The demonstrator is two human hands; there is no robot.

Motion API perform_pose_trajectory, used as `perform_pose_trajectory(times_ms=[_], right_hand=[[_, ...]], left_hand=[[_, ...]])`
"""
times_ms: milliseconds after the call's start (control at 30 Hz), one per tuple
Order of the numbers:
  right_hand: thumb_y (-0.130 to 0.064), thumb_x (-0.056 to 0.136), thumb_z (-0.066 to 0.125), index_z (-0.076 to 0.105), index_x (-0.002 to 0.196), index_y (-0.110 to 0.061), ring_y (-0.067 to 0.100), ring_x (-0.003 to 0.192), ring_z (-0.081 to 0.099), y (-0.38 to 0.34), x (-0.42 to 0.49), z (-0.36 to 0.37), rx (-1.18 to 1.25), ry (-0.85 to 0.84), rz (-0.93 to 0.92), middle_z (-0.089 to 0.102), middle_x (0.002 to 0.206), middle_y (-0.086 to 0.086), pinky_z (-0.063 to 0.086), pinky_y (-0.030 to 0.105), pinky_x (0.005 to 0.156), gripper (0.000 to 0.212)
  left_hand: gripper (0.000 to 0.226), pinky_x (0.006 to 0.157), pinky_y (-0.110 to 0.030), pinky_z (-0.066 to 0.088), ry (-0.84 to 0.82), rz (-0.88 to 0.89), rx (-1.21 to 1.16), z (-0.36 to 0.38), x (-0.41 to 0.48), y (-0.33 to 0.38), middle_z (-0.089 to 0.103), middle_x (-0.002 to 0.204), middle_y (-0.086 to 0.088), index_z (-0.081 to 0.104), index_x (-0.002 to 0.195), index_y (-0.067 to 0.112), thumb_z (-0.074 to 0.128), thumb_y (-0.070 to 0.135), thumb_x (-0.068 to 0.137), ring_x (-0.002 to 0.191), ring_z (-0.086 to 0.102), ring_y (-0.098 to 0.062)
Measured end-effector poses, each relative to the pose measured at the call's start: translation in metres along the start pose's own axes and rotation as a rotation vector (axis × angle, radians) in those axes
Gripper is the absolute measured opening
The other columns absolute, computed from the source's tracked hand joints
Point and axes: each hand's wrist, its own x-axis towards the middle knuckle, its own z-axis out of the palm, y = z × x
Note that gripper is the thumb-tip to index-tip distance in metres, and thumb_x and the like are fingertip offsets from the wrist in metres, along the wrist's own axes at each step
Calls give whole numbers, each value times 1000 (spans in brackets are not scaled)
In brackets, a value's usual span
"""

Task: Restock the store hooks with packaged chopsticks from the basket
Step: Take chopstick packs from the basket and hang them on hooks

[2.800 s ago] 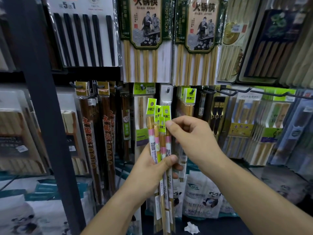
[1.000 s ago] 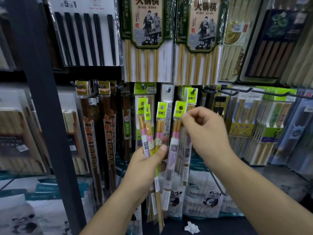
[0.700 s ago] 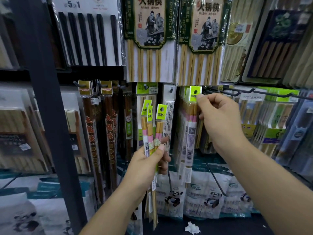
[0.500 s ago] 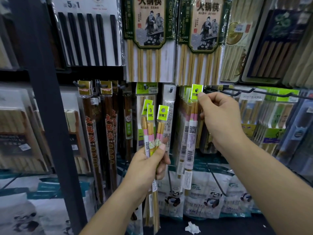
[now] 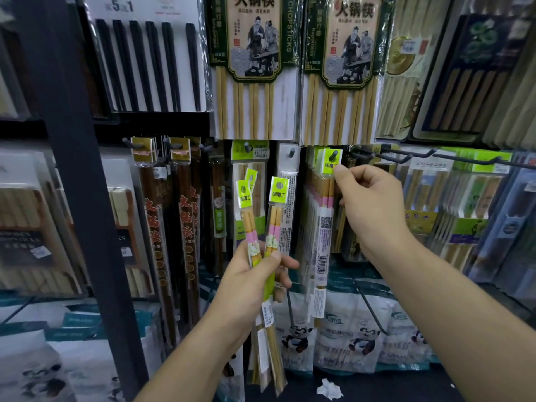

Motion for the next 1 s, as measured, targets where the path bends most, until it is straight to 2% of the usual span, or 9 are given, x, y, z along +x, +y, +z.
perform_pose_trajectory(times_ms=[133,233,333,500,600,667,733,867,1000], right_hand=[[-35,95,68,65,78,-23,2,54,49,2,-11,-3,16,17,40,55,57,-13,44,26,61,22],[-35,95,68,68,73,-26,-1,52,50,-2,-30,-1,2,-71,0,59,57,-13,43,19,52,24],[-34,95,68,72,78,-29,0,58,56,-7,-44,4,-10,-200,-22,70,72,-8,47,14,55,18],[-24,97,66,72,81,-23,0,52,56,-10,-49,9,-7,-271,-4,62,58,-13,45,12,52,18],[-22,99,63,71,81,-19,2,50,56,-14,-41,6,28,-220,19,62,57,-9,45,14,50,20],[-21,101,60,70,81,-15,7,51,56,-20,-30,1,95,-163,41,68,64,2,46,18,48,23],[-21,103,57,67,82,-12,8,50,57,-26,-19,-2,162,-139,59,70,68,11,45,17,46,25],[-21,103,57,64,78,-13,3,43,54,-27,-7,-4,135,-108,49,62,52,-4,42,15,44,26],[-20,101,57,63,78,-11,5,44,56,-21,-2,-4,151,-96,62,63,54,-1,42,15,43,26]], left_hand=[[5,61,-28,54,-17,30,27,-1,0,-2,73,85,-2,52,104,13,53,8,105,68,62,-15],[4,66,-29,55,-30,36,54,-1,1,-1,73,86,-1,52,107,9,55,8,104,70,63,-15],[10,67,-30,54,-53,46,37,1,1,0,72,85,-2,51,111,4,56,8,103,71,64,-16],[20,70,-30,57,-100,34,-20,5,0,-5,73,87,-4,52,113,1,60,13,99,75,68,-19],[7,81,-36,59,-53,38,14,3,2,-6,75,94,-4,67,103,22,68,22,96,92,72,-23],[2,85,-35,54,-9,38,109,-2,3,-7,72,95,3,70,96,31,68,30,95,93,69,-15],[3,79,-31,52,32,34,133,-5,4,-8,69,90,4,66,98,25,64,25,100,82,65,-9],[10,51,-27,48,16,3,-1,-1,2,-2,58,69,-2,50,97,13,54,17,105,54,51,-15],[24,38,-22,31,-25,-44,-47,0,0,4,44,65,1,45,96,17,63,32,97,45,32,-11]])
